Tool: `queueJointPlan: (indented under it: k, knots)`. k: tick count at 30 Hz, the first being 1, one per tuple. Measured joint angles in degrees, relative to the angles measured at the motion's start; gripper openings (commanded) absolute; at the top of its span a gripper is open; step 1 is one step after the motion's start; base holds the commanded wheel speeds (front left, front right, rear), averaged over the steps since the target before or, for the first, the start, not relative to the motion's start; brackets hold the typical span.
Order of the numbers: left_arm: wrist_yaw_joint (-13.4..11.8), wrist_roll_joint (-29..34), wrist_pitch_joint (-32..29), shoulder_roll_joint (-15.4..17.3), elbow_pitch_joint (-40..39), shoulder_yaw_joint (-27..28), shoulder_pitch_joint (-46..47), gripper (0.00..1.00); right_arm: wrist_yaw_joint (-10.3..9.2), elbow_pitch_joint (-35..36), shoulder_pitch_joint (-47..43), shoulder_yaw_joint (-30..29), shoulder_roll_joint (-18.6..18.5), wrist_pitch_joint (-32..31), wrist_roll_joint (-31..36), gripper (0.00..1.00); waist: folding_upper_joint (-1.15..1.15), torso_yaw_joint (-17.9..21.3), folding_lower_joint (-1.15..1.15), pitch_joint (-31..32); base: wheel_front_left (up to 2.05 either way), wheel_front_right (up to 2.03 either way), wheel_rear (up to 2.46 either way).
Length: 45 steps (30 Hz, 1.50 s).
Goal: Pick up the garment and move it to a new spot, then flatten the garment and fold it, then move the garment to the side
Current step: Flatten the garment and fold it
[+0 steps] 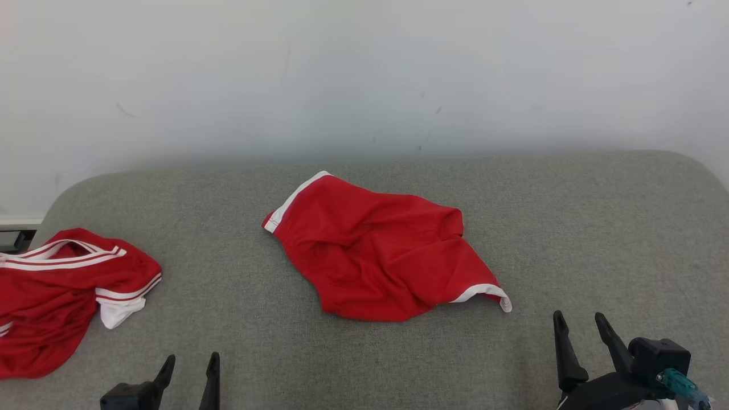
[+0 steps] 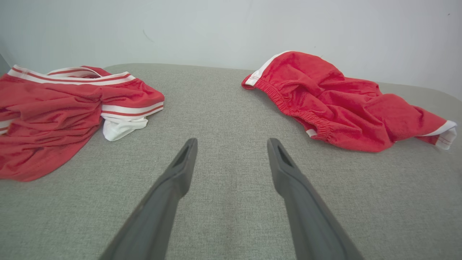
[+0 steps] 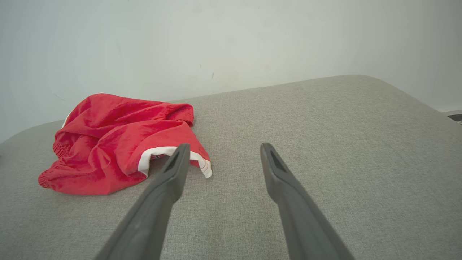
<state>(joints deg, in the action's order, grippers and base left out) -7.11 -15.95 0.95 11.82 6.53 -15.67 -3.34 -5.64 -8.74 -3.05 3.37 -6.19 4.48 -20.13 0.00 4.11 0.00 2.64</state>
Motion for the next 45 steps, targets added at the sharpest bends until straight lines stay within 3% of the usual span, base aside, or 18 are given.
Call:
queueJointPlan:
  k: [8,14,20,27,37,45]
  knots:
    - [0.34,0.23,-1.69,0.29,-0.98,-0.97,0.1,1.0,-0.24,0.05,0.08,0.21,-0.03,-0.47,0.01,1.0,0.0,0.09,0.0,-0.41,0.0,0.0,0.0]
    - [3.27,0.56,-3.45,0.7,-0.53,-4.24,2.16,1.0,0.21,-0.21,1.36,1.35,-1.27,-2.12,0.59,1.0,0.0,-0.02,0.0,-1.61,0.0,0.0,0.0]
    - [7.65,2.07,-5.65,0.8,0.59,-9.11,8.28,1.0,2.14,-0.99,6.34,2.97,-4.38,-5.54,2.25,1.0,0.0,-0.03,0.0,-4.37,0.0,0.0,0.0]
    - [11.73,3.27,-8.35,-1.32,5.76,-12.43,17.98,1.0,3.64,-4.12,14.17,5.76,-4.87,-9.12,3.91,1.0,0.0,-0.17,0.01,-10.1,0.0,0.0,0.0]
    - [13.04,3.42,-8.94,-4.24,12.98,-14.82,24.61,1.0,3.72,-8.57,19.2,7.14,-3.85,-10.55,4.3,1.0,0.01,0.14,0.02,-17.41,0.0,0.0,0.0]
    - [13.23,3.41,-6.79,-5.34,17.24,-15.12,27.6,1.0,4.13,-11.57,20.25,7.46,-3.33,-10.43,4.43,1.0,0.0,0.65,0.01,-19.09,0.0,0.0,0.0]
